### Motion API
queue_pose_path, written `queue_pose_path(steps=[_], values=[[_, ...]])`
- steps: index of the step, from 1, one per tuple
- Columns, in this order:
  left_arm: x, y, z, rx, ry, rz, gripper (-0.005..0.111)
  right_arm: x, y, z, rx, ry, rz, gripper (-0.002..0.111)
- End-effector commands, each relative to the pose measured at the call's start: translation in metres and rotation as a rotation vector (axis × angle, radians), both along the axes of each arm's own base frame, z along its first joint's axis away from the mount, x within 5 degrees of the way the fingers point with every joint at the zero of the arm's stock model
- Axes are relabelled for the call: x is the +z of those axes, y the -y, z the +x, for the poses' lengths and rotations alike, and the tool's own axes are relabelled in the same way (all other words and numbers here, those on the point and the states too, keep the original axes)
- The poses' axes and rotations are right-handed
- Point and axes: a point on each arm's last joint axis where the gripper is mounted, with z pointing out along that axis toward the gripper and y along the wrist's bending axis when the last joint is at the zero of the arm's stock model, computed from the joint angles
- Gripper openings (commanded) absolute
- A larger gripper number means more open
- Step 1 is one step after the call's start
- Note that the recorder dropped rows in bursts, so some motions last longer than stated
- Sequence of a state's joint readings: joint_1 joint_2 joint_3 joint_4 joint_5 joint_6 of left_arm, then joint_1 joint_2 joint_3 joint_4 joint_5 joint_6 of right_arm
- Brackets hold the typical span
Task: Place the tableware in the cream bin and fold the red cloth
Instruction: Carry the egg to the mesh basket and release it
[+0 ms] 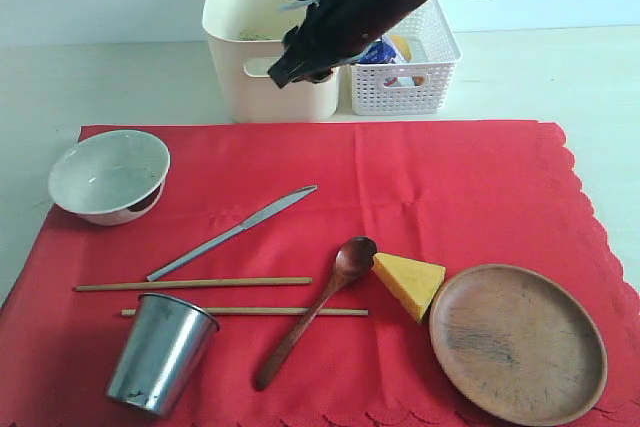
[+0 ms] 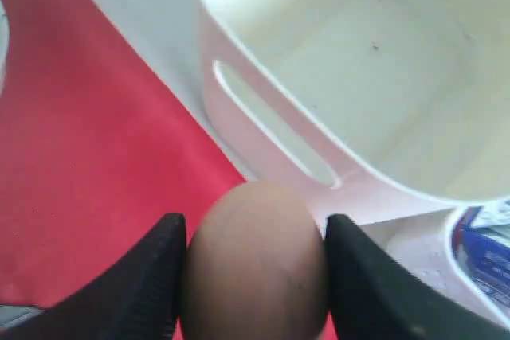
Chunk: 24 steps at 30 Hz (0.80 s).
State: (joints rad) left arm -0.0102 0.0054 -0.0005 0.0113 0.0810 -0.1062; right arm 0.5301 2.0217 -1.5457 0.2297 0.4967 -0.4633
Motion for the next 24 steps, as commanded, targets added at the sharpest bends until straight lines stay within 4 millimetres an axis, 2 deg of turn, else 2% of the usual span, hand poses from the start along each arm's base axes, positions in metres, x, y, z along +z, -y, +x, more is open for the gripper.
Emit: queue_pose_path(steps=[1, 5, 9, 17, 24], values=[[0.0, 0.0, 0.0, 0.0, 0.006, -0.005, 0.003, 0.011, 0.027, 0.016, -0.085, 0.049, 0.034, 0.0], [0.0, 0.0, 0.0, 0.0, 0.006, -0.005, 0.003, 0.013, 0.056, 0.033, -0.176, 0.087, 0.057, 0.0], [0.0, 0.0, 0.0, 0.0, 0.006, -0.005, 0.003, 0.016, 0.075, 0.044, -0.232, 0.13, 0.072, 0.0], [0.0, 0.0, 0.0, 0.0, 0.006, -0.005, 0.003, 0.016, 0.087, 0.055, -0.274, 0.199, 0.089, 0.0], [0.0, 0.0, 0.0, 0.0, 0.006, -0.005, 0.003, -0.012, 0.099, 0.072, -0.322, 0.227, 0.082, 0.0]])
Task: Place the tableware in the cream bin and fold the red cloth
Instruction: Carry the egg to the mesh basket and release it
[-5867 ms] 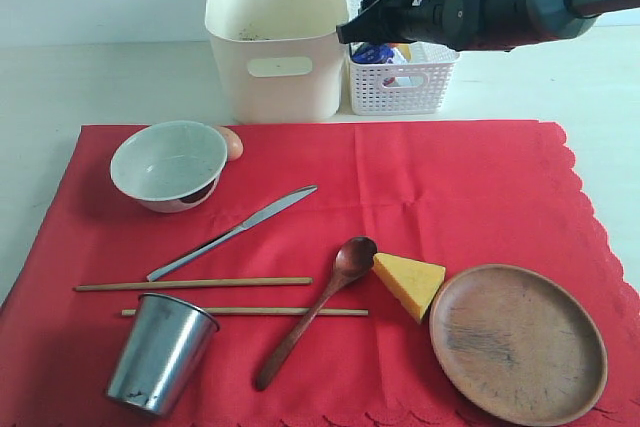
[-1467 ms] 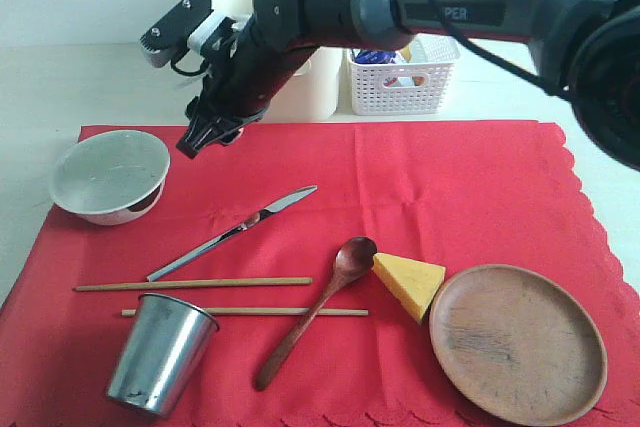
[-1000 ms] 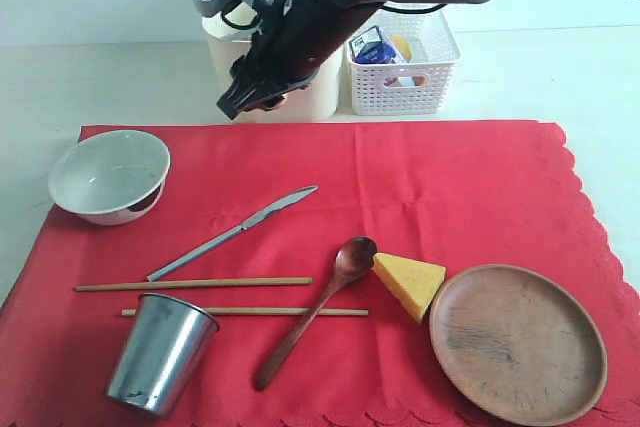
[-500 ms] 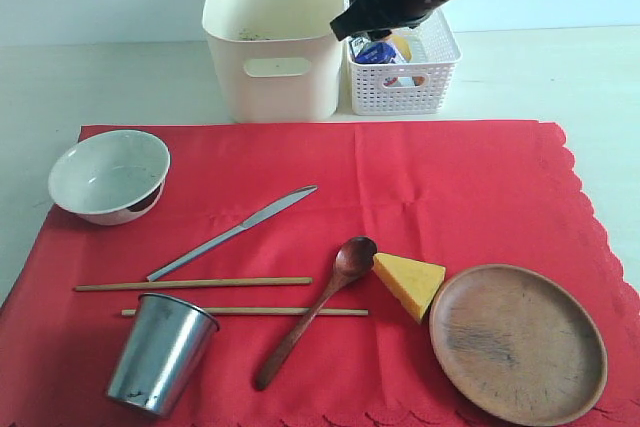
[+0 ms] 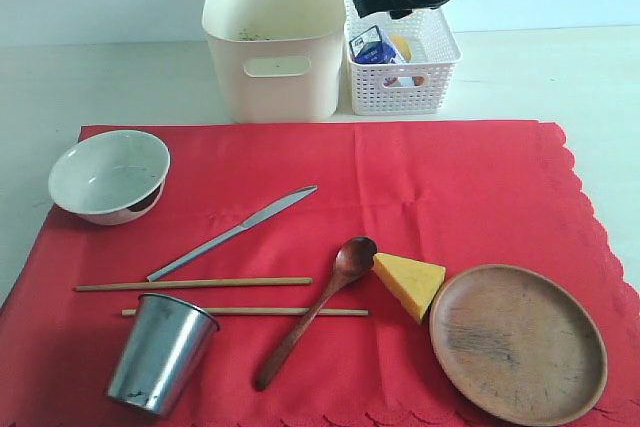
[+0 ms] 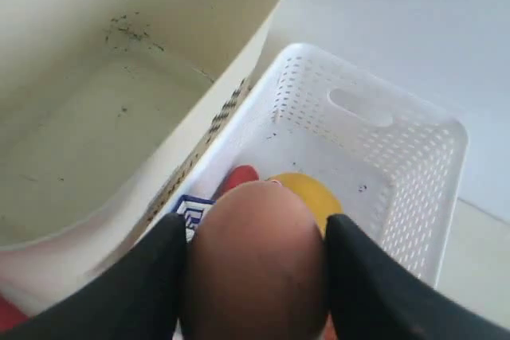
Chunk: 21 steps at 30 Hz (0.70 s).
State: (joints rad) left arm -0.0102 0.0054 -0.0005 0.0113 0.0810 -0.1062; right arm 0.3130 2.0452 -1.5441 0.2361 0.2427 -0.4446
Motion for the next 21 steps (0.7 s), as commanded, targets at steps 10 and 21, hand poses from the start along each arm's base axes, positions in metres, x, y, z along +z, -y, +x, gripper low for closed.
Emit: queue_pose_path(steps=[10, 21], values=[[0.0, 0.0, 0.0, 0.0, 0.006, -0.005, 0.003, -0.056, 0.026, 0.028, -0.099, 0.044, -0.01, 0.0], [0.0, 0.0, 0.0, 0.0, 0.006, -0.005, 0.003, -0.067, 0.026, 0.031, -0.105, 0.05, -0.012, 0.002]])
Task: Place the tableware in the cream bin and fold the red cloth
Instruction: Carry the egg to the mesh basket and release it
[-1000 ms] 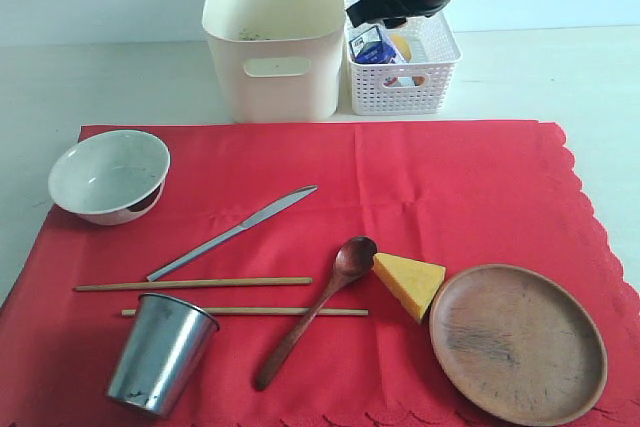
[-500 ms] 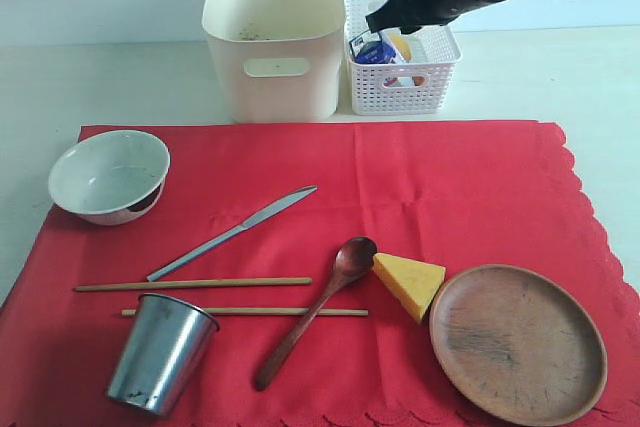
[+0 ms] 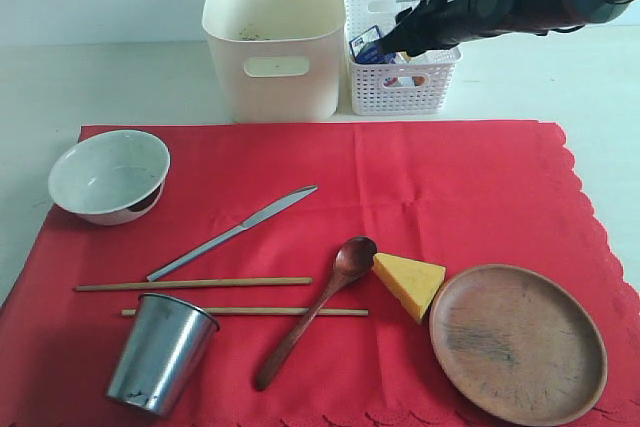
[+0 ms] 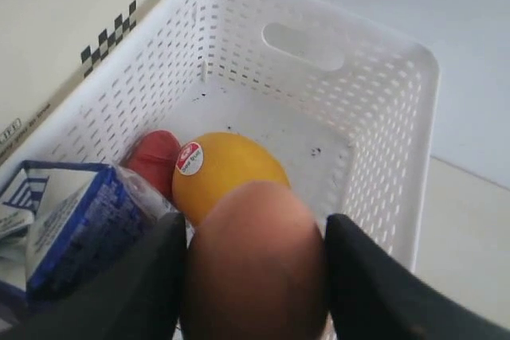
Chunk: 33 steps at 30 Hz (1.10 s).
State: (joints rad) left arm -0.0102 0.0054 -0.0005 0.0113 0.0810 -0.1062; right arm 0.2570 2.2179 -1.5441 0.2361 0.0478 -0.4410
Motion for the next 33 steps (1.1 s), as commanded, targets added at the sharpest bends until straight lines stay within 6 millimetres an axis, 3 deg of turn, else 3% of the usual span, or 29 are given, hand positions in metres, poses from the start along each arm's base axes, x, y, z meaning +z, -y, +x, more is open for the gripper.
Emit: queue_pose_path(steps=[1, 19, 28, 33], values=[[0.0002, 0.0, -0.0004, 0.0, 0.006, -0.005, 0.003, 0.0029, 0.0023, 0.0015, -0.007, 0.028, 0.0, 0.004], [0.0002, 0.0, -0.0004, 0.0, 0.006, -0.005, 0.003, 0.0022, 0.0022, 0.0009, -0.006, 0.018, 0.001, 0.05], [0.0002, 0.0, -0.0004, 0.0, 0.006, -0.005, 0.003, 0.0019, 0.0022, 0.0007, -0.006, 0.014, 0.0, 0.066], [0.0002, 0.0, -0.0004, 0.0, 0.006, -0.005, 0.003, 0.0018, 0.0021, 0.0006, -0.005, 0.012, 0.0, 0.067]])
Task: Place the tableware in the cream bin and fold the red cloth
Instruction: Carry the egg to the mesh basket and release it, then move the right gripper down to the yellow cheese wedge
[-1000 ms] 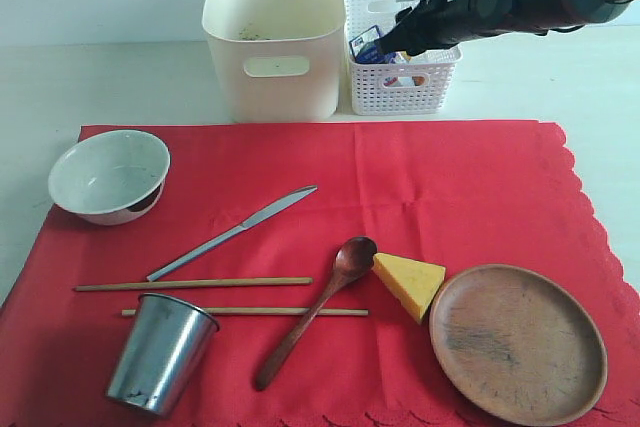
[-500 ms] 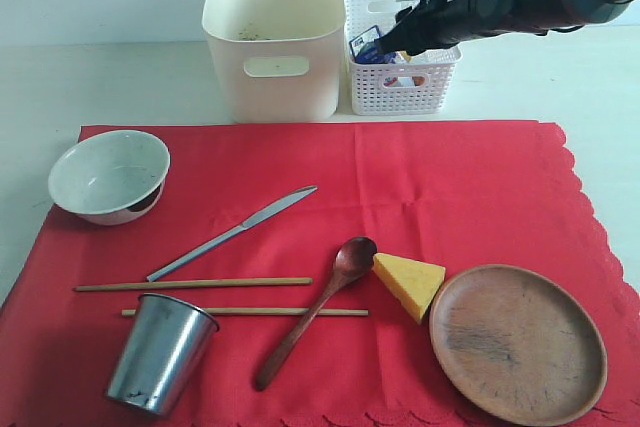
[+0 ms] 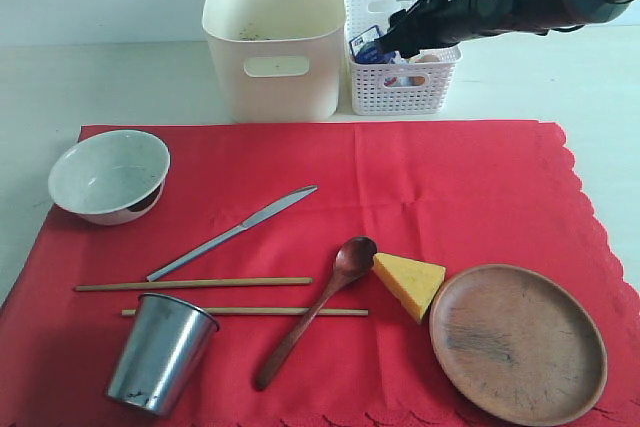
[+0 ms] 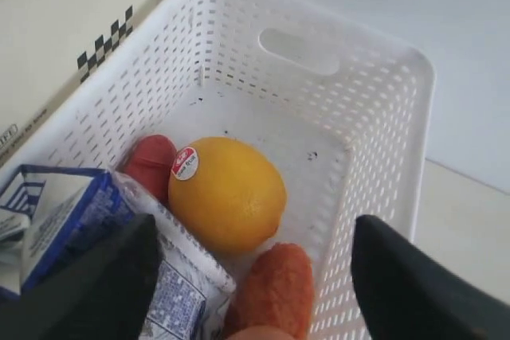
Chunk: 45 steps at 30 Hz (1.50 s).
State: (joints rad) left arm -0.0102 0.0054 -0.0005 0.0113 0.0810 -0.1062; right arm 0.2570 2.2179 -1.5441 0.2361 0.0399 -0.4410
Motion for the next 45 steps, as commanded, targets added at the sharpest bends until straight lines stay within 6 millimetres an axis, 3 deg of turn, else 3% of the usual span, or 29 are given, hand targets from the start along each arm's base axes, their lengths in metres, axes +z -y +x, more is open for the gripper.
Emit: queue_pose_path(steps=[1, 7, 17, 22, 35, 39, 45], values=[[0.0, 0.0, 0.0, 0.0, 0.006, -0.005, 0.003, 0.001, 0.002, 0.0, -0.002, -0.003, -0.002, 0.067], [0.0, 0.0, 0.0, 0.0, 0.006, -0.005, 0.003, 0.008, 0.001, -0.009, 0.025, -0.098, -0.012, 0.067], [0.0, 0.0, 0.0, 0.0, 0.006, -0.005, 0.003, 0.063, 0.003, -0.028, 0.06, -0.124, -0.003, 0.055], [0.0, 0.0, 0.0, 0.0, 0.006, -0.005, 0.003, 0.082, 0.004, -0.041, 0.085, -0.178, -0.011, 0.047], [0.0, 0.0, 0.0, 0.0, 0.006, -0.005, 0.003, 0.121, 0.006, -0.082, 0.154, -0.374, -0.006, 0.011], [0.0, 0.0, 0.0, 0.0, 0.006, -0.005, 0.003, 0.127, 0.005, -0.097, 0.162, -0.413, 0.057, 0.001], [0.0, 0.0, 0.0, 0.0, 0.006, -0.005, 0.003, 0.127, 0.012, -0.129, 0.143, -0.407, 0.092, 0.0]])
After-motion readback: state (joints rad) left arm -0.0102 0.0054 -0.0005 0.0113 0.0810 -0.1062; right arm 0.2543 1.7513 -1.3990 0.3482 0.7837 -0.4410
